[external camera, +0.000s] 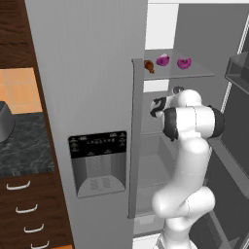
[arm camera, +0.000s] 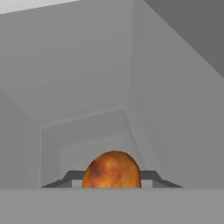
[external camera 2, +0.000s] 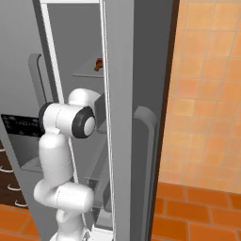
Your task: Place one onion and one chicken drumstick in each tupperware on the nearby counter, to pack two identical lunches.
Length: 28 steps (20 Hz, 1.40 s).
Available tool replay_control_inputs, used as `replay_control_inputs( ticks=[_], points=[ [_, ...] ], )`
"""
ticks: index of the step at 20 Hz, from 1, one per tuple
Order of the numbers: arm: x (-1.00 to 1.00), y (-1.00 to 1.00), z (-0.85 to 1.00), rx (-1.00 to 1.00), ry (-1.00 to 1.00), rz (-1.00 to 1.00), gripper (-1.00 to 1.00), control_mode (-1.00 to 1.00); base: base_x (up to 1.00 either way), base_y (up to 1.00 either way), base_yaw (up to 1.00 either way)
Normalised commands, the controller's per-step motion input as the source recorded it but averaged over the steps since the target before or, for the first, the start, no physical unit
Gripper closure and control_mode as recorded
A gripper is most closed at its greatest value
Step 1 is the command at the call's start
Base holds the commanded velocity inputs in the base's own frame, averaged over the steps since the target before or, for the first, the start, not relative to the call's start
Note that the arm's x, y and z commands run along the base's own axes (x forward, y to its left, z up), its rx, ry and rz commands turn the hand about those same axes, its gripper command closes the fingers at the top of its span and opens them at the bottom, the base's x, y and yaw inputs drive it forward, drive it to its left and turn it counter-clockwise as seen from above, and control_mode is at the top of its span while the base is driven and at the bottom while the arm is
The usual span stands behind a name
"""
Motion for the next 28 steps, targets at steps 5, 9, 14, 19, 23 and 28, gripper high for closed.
replay_control_inputs(
  ticks=[5,9,14,19,23,28],
  points=[
    [-0.86,0.18,0.17,0.00,-0.18,0.00,1.00,-1.00,0.00,0.00,0.00],
    [-1.00,0.07,0.80,0.00,-0.25,0.00,1.00,-1.00,0.00,0.00,0.00],
    [-1.00,0.06,0.93,0.00,-0.09,-0.03,1.00,-1.00,0.00,0.00,0.00],
    [-1.00,0.17,1.00,0.00,0.07,-0.11,1.00,-1.00,0.00,0.00,0.00],
    [-1.00,0.45,1.00,0.01,0.23,-0.05,1.00,-1.00,0.00,0.00,0.00],
    [-0.98,0.26,0.71,0.14,0.15,0.08,1.00,-1.00,0.00,0.00,0.00]
  ],
)
